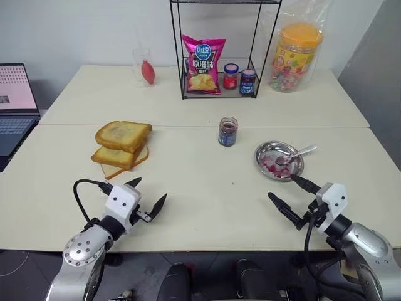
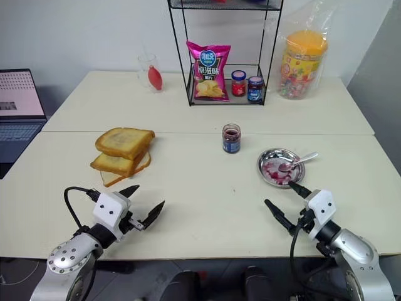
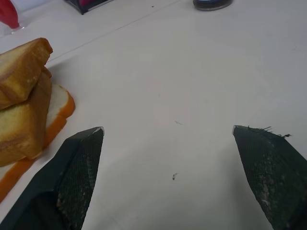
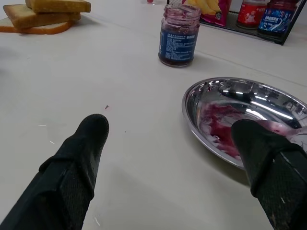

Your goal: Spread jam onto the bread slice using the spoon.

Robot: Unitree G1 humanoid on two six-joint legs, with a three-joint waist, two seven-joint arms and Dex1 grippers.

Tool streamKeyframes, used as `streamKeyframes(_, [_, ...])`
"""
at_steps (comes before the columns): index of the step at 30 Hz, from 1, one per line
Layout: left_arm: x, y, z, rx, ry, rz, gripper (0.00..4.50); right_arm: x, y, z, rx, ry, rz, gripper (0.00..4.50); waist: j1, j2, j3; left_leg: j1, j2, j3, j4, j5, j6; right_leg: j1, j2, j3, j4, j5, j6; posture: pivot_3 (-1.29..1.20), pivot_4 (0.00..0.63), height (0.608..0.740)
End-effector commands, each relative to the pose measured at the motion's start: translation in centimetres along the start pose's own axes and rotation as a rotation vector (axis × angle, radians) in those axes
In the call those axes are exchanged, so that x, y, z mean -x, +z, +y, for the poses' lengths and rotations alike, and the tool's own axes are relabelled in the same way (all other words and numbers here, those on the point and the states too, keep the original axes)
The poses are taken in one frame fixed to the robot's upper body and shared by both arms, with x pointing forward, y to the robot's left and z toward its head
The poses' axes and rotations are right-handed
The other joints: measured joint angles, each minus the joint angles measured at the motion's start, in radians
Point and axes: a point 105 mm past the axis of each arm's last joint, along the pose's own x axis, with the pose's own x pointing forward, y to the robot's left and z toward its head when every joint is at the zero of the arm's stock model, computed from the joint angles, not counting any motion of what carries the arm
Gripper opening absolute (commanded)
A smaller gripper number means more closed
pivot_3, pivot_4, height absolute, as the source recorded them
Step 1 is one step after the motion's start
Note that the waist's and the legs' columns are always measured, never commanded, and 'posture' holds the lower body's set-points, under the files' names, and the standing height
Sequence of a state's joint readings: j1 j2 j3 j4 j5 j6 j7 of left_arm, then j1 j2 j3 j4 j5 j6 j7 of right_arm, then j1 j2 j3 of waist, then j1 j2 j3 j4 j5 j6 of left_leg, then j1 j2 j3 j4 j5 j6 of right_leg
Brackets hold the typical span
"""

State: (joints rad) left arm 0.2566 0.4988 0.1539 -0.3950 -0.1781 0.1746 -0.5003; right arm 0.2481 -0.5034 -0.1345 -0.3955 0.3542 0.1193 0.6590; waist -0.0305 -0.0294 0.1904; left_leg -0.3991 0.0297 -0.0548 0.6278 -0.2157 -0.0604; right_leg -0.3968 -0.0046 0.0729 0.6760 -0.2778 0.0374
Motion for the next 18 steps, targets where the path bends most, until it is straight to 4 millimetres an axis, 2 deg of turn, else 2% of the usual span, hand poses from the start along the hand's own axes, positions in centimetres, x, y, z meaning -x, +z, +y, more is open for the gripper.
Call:
streamKeyframes(1, [0.4,1.6,0.3,-0.032,0.004,-0.052,4.48,0.0,1.2,-0.2,0.037,0.005,-0.043,4.50,0.000,0.000,0.000,0.000,0.000,0.000,0.000,0.000,0.000,0.000,0.000,0.000,0.000,0.000,0.000,0.00,0.150,0.740])
streamKeyframes(12, [0.3,1.7,1.5,-0.065,0.097,-0.053,4.48,-0.3,1.1,0.1,0.032,0.021,-0.046,4.50,0.000,0.000,0.000,0.000,0.000,0.000,0.000,0.000,0.000,0.000,0.000,0.000,0.000,0.000,0.000,0.00,0.150,0.740])
streamKeyframes(16, [0.6,2.6,1.8,-0.015,0.094,-0.123,4.48,-0.4,1.1,0.3,0.027,0.029,-0.048,4.50,0.000,0.000,0.000,0.000,0.000,0.000,0.000,0.000,0.000,0.000,0.000,0.000,0.000,0.000,0.000,0.00,0.150,0.740])
streamKeyframes(18, [1.0,2.9,2.5,0.000,0.134,-0.141,4.48,-0.4,1.2,0.4,0.036,0.037,-0.053,4.50,0.000,0.000,0.000,0.000,0.000,0.000,0.000,0.000,0.000,0.000,0.000,0.000,0.000,0.000,0.000,0.00,0.150,0.740])
